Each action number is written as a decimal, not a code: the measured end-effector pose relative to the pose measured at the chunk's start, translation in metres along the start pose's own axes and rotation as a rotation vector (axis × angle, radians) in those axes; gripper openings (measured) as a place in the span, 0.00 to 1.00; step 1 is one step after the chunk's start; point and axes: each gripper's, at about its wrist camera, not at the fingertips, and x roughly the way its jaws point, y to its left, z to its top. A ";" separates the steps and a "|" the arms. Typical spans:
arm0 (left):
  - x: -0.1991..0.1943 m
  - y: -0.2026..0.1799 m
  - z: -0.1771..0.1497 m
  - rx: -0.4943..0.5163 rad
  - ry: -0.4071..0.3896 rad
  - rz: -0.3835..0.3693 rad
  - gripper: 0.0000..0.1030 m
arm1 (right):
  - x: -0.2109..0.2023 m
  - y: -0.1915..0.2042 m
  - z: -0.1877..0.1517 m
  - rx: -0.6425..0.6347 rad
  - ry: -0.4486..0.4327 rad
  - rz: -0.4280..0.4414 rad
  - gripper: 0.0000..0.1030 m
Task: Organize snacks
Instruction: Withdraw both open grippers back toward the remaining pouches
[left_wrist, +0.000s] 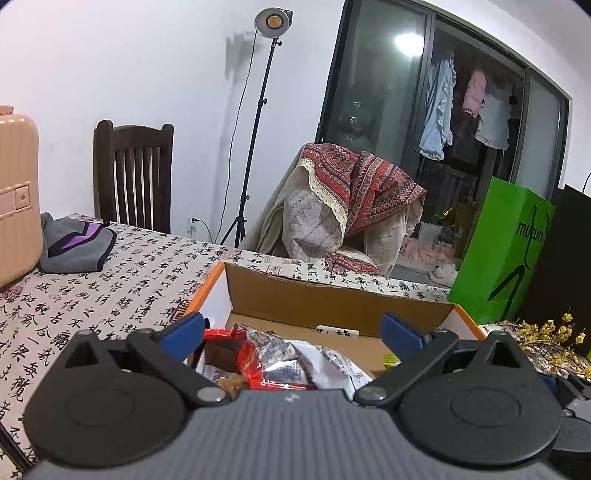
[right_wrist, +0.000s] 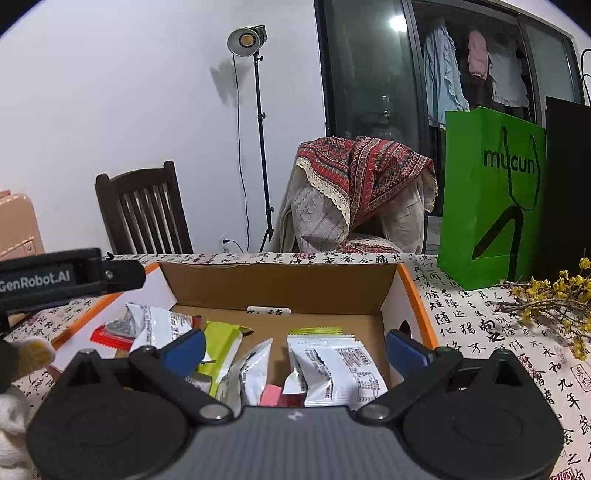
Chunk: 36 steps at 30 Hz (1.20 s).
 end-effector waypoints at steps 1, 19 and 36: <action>-0.002 0.000 0.001 -0.005 -0.004 0.001 1.00 | 0.000 0.000 0.000 0.001 -0.001 0.001 1.00; -0.074 0.008 0.008 -0.032 -0.052 0.088 1.00 | -0.027 0.002 0.012 0.030 -0.019 0.040 1.00; -0.142 0.055 -0.015 -0.051 0.005 0.106 1.00 | -0.097 0.020 -0.006 -0.033 0.061 0.056 1.00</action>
